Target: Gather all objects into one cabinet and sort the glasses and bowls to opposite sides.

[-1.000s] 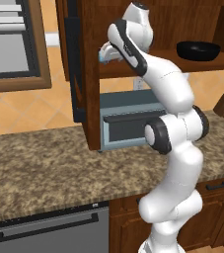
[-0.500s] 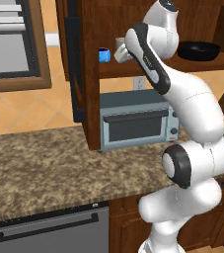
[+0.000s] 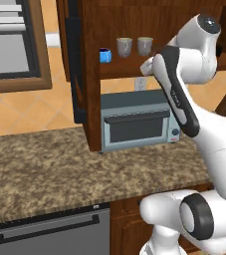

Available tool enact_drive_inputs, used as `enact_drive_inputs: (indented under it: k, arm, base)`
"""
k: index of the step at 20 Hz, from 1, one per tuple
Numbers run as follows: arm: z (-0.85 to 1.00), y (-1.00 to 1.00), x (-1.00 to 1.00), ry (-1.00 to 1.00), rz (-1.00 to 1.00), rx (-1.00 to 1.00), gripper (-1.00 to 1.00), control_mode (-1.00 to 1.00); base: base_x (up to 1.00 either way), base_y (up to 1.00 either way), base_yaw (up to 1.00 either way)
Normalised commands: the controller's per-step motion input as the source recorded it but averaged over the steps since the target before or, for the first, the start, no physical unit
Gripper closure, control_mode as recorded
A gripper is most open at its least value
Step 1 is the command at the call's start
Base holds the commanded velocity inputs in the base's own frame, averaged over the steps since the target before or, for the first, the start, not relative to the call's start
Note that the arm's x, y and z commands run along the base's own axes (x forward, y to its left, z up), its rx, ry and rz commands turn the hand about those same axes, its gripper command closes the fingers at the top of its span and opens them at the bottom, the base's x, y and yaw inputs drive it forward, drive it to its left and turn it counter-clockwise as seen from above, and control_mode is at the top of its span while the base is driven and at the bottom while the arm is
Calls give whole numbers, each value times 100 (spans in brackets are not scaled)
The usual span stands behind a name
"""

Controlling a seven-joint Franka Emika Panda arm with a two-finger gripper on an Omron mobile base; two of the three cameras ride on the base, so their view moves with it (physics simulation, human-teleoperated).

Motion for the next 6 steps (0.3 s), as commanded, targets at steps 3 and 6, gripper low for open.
enact_drive_inputs:
  k: [3,6]
  arm:
    - [0,-70,-100,-2,-32,7,-100,-100]
    - [-17,-51,-100,0,-34,8,-100,-100]
  base:
    - [0,0,0]
    - [0,0,0]
